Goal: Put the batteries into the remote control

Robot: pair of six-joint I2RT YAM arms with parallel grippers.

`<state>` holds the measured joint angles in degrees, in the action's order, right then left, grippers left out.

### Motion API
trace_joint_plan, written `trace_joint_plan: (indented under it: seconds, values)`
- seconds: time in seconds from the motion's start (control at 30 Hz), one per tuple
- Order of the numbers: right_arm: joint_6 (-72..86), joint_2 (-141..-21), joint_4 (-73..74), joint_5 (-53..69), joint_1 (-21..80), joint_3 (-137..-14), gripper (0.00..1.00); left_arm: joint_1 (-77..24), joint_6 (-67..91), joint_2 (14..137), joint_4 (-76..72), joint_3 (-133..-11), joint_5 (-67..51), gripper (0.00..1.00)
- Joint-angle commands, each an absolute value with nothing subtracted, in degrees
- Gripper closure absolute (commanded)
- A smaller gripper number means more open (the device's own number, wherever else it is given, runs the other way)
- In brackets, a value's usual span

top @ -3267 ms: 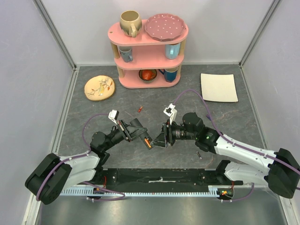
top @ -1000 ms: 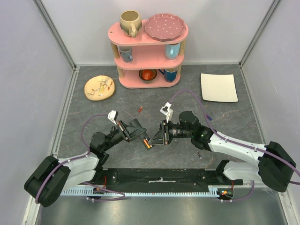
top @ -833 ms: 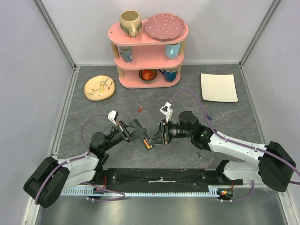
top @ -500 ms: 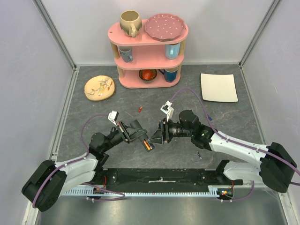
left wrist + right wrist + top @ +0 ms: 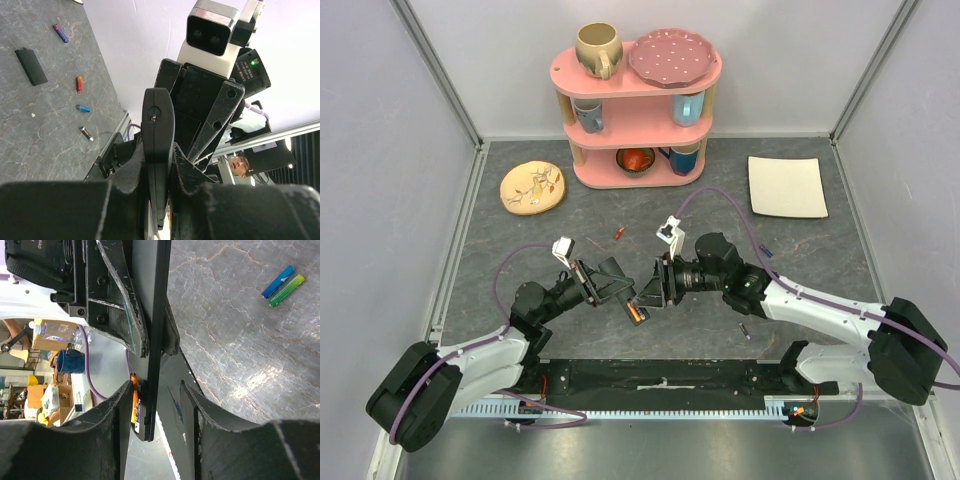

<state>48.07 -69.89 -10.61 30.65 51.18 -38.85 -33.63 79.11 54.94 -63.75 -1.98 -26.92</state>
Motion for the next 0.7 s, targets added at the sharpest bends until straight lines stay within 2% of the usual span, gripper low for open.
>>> trace_joint_plan:
  seconds: [0.0, 0.37, 0.67]
  values:
    - [46.1, -70.0, -9.1, 31.6, 51.8, -41.1, 0.51, -33.9, 76.8, 54.5, -65.5, -4.2, -27.7, 0.98]
    - [46.8, -71.5, -10.7, 32.2, 52.7, -41.3, 0.52, -33.9, 76.8, 54.5, -65.7, -4.4, -27.7, 0.98]
    - [47.0, -71.8, -10.1, 31.4, 52.7, -40.3, 0.64, -33.9, 77.0, 54.0, -65.6, -4.8, -27.6, 0.98]
